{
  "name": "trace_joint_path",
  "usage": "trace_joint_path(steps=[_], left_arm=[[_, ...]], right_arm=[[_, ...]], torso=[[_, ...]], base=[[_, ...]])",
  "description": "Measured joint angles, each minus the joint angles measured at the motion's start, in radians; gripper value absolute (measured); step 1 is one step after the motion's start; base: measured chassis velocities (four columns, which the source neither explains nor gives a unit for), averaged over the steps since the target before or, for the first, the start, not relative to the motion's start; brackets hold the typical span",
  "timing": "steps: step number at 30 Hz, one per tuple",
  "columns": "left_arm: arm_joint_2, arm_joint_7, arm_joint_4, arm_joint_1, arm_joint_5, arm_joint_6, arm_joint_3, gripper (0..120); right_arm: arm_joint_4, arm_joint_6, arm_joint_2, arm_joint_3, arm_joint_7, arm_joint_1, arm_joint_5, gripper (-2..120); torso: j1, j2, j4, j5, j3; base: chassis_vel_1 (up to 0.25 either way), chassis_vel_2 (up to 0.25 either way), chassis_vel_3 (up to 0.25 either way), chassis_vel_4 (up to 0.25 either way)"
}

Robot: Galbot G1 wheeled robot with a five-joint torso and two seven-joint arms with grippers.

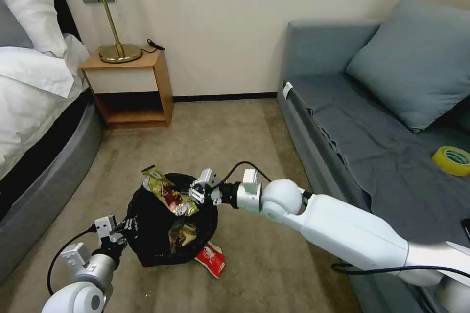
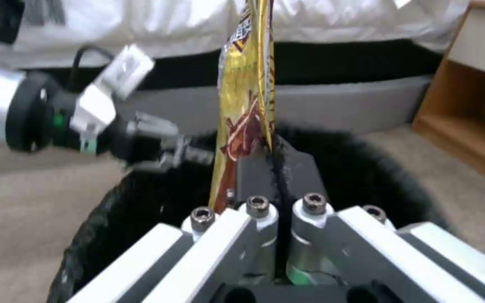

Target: Pick up the trash bin, then pick up the garbage on the floor and place it into the trash bin.

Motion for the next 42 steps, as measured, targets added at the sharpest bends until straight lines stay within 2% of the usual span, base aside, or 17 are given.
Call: trace_joint_path(steps=[6, 9, 12, 13, 16, 18, 20, 21, 29, 30, 33, 37, 39, 42], left_arm=[[-0.016, -0.006, -0.011, 0.0, 0.002, 0.006, 0.002, 4], [-0.02, -0.009, -0.011, -0.002, 0.003, 0.008, 0.004, 4], [-0.025, -0.015, -0.012, -0.004, 0.004, 0.012, 0.005, 4], [-0.025, -0.015, -0.012, -0.004, 0.004, 0.012, 0.005, 4], [-0.024, -0.025, -0.019, -0.001, 0.001, 0.018, 0.004, 4], [-0.022, -0.027, -0.02, -0.001, 0.001, 0.019, 0.002, 4], [-0.018, -0.035, -0.024, -0.001, -0.001, 0.02, -0.008, 4], [-0.018, -0.035, -0.024, -0.001, -0.001, 0.02, -0.008, 4], [-0.01, -0.044, -0.024, 0.002, -0.004, 0.014, -0.041, 4], [-0.01, -0.044, -0.024, 0.002, -0.004, 0.014, -0.041, 4], [-0.008, -0.044, -0.018, 0.001, -0.005, 0.009, -0.056, 4], [-0.007, -0.044, -0.013, -0.001, -0.007, 0.006, -0.068, 4], [-0.004, -0.04, -0.006, 0.0, -0.012, 0.0, -0.1, 4], [-0.003, -0.036, -0.002, 0.003, -0.016, -0.003, -0.121, 4]], right_arm=[[-0.011, 0.017, -0.016, -0.001, -0.024, -0.018, -0.036, 0], [-0.015, 0.023, -0.022, 0.001, -0.029, -0.018, -0.041, 7], [-0.022, 0.026, -0.024, 0.001, -0.051, -0.013, -0.044, 23], [-0.022, 0.026, -0.024, 0.001, -0.051, -0.013, -0.044, 23], [-0.032, 0.03, -0.02, 0.0, -0.066, -0.008, -0.049, 36], [-0.035, 0.031, -0.017, 0.002, -0.067, -0.008, -0.049, 40], [-0.044, 0.034, -0.006, 0.021, -0.061, -0.009, -0.047, 51], [-0.044, 0.034, -0.006, 0.021, -0.061, -0.009, -0.047, 51], [-0.077, 0.038, 0.016, 0.088, -0.031, -0.021, -0.044, 82], [-0.077, 0.038, 0.016, 0.088, -0.031, -0.021, -0.044, 82], [-0.087, 0.038, 0.02, 0.119, -0.012, -0.036, -0.044, 96], [-0.092, 0.037, 0.021, 0.145, 0.002, -0.051, -0.046, 99], [-0.1, 0.022, 0.023, 0.196, 0.038, -0.082, -0.054, 100], [-0.111, 0.013, 0.026, 0.226, 0.06, -0.102, -0.068, 100]], torso=[[0.0, 0.0, 0.0, 0.0001, 0.0], [0.0, 0.0, 0.0, 0.0, 0.0], [0.0, 0.0, -0.0001, 0.0, 0.0], [0.0, 0.0, -0.0001, 0.0, 0.0], [0.0, 0.0, -0.0001, -0.0001, 0.0], [0.0, 0.0, -0.0001, 0.0, 0.0], [0.0, 0.0, 0.0, -0.0001, 0.0], [0.0, 0.0, 0.0, -0.0001, 0.0], [0.0, 0.0, 0.0, 0.0, 0.0], [0.0, 0.0, 0.0, 0.0, 0.0], [0.0, 0.0, 0.0, -0.0001, 0.0], [0.0, 0.0, 0.0001, -0.0001, 0.0], [0.0, 0.0, -0.0001, 0.0, 0.0], [0.0, 0.0, 0.0001, 0.0, 0.0]], base=[[0.0, 0.0, 0.0, 0.0], [0.0, 0.0, 0.0, 0.0], [0.0, 0.0, 0.0, 0.0], [0.0, 0.0, 0.0, 0.0], [0.0, 0.0, 0.0, 0.0], [0.0, 0.0, 0.0, 0.0], [0.0, 0.0, 0.0, 0.0], [0.0, 0.0, 0.0, 0.0], [0.0, 0.0, 0.0, 0.0], [0.0, 0.0, 0.0, 0.0], [0.0, 0.0, 0.0, 0.0], [0.0, 0.0, 0.0, 0.0], [0.0, 0.0, 0.0, 0.0], [0.0, 0.0, 0.0, 0.0]])
